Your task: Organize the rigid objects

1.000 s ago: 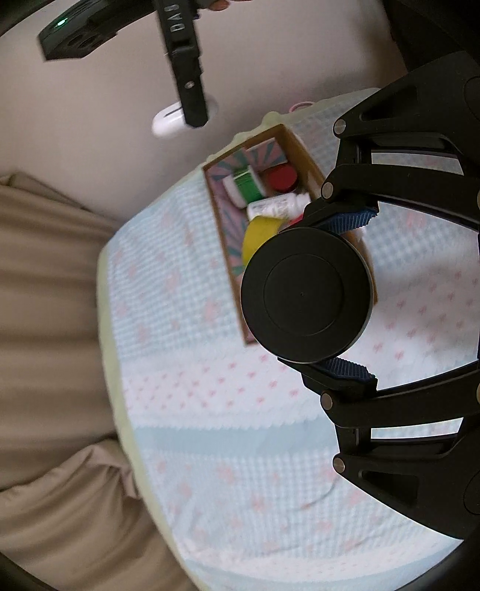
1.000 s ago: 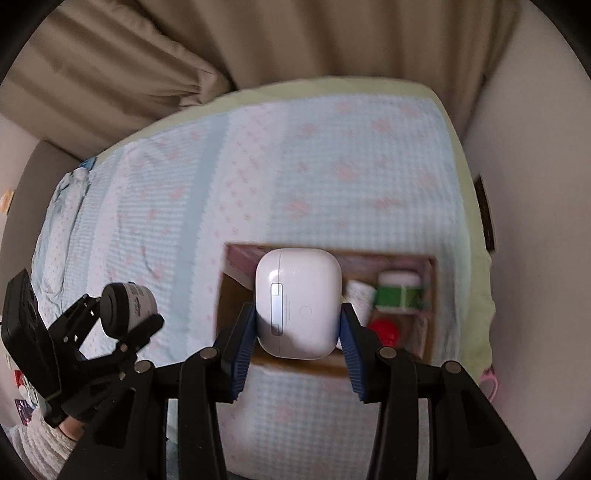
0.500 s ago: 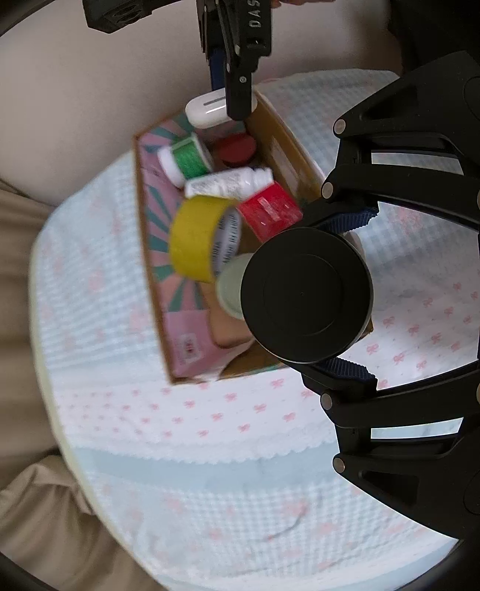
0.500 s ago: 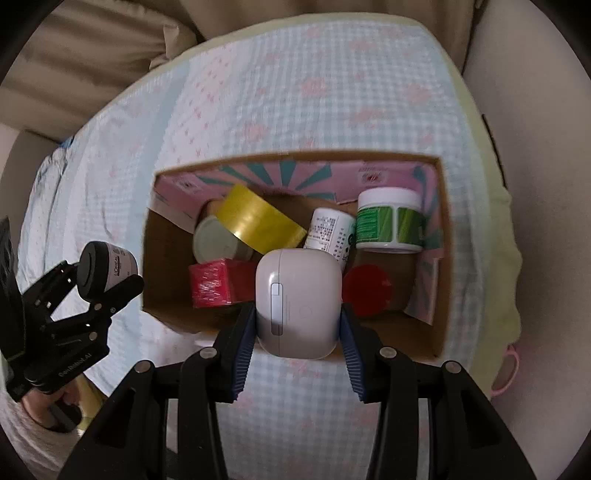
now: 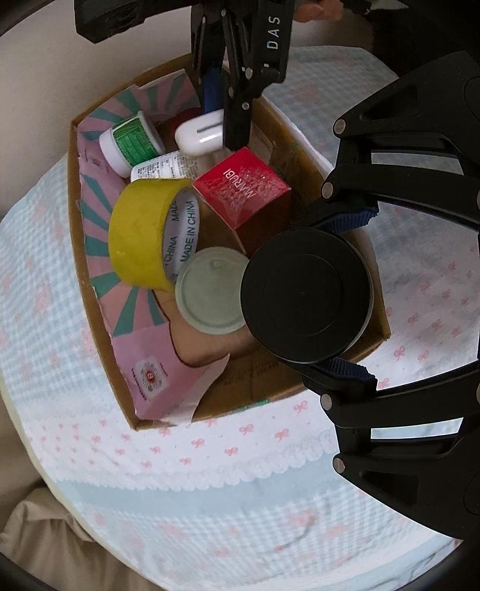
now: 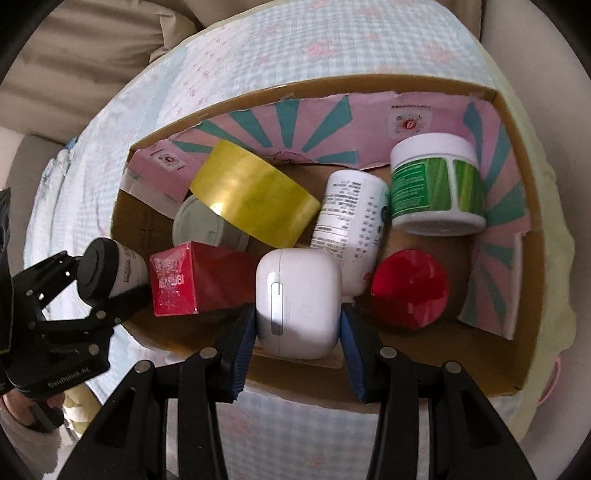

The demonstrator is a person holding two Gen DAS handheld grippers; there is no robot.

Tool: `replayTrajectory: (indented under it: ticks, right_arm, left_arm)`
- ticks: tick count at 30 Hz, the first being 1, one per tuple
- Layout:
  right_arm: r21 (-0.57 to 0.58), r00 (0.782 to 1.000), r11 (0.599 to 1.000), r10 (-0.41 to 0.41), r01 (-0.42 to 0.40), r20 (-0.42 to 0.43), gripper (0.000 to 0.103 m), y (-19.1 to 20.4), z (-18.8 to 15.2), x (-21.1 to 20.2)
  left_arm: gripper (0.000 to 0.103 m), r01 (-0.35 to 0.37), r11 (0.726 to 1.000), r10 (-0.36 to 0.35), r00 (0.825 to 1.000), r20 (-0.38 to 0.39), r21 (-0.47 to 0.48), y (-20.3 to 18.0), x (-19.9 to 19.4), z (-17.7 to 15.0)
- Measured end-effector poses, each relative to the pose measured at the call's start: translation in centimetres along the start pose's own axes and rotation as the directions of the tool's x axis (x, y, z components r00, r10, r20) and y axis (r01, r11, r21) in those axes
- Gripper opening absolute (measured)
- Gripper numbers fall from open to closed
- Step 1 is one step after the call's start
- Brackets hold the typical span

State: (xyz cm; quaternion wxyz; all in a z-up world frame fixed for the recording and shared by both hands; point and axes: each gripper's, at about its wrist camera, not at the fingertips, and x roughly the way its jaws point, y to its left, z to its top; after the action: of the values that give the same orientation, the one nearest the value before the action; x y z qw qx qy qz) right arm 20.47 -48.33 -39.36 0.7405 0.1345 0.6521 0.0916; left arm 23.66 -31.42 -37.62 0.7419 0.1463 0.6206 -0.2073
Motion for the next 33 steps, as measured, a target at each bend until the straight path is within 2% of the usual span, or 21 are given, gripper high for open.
replayTrajectory:
  ticks: [2,3,4,5,6,7,14,27,33]
  right_arm:
    - [0.001,1.000,1.000,0.020,-0.020,0.009,0.041,0.1,0.0,0.1]
    - [-0.002,0.999,1.000,0.029,-0.029,0.015,0.046,0.3,-0.1,0.1]
    - [-0.005,0.999,1.000,0.031,-0.031,0.016,0.053,0.4,0.0,0.2]
    - [-0.003,1.000,1.000,0.012,-0.012,0.021,0.075,0.5,0.0,0.0]
    - [0.003,0.999,1.000,-0.022,0.022,0.029,0.094,0.5,-0.1,-0.2]
    - [0.006,0.998,0.999,-0.049,0.049,0.042,0.098,0.4,-0.2,-0.5]
    - [0.021,0.994,0.995,-0.096,0.095,0.043,0.099,0.0,-1.2,-1.1]
    - [0.031,0.987,0.990,-0.140,0.138,0.081,0.098,1.0,-1.6,-2.4]
    - [0.034,0.977,0.986,-0.169,0.166,0.127,0.098,2.5,-2.6,-4.9]
  left_arm:
    - [0.054,-0.042,0.999,0.042,0.999,-0.002,0.023,-0.6,-0.2,0.0]
    - [0.057,-0.048,0.998,0.048,0.999,0.001,0.037,-0.8,-0.4,-0.1]
    - [0.078,-0.037,0.998,0.037,0.999,0.011,0.044,-0.9,-0.8,-0.2]
    - [0.102,-0.029,0.999,0.028,0.999,0.023,0.042,-0.9,-1.3,-0.2]
    - [0.103,-0.026,0.999,0.024,0.999,0.043,0.035,-0.8,-1.8,-0.3]
    - [0.103,-0.021,0.999,0.020,0.999,0.050,0.026,-0.5,-2.2,-0.4]
    - [0.103,-0.003,0.999,0.004,0.999,0.033,-0.035,0.6,-2.5,-0.5]
    - [0.103,0.017,0.998,-0.013,0.997,0.076,-0.054,0.8,-4.0,-1.2]
    - [0.103,0.034,0.997,-0.026,0.993,0.118,-0.068,1.6,-6.7,-2.0]
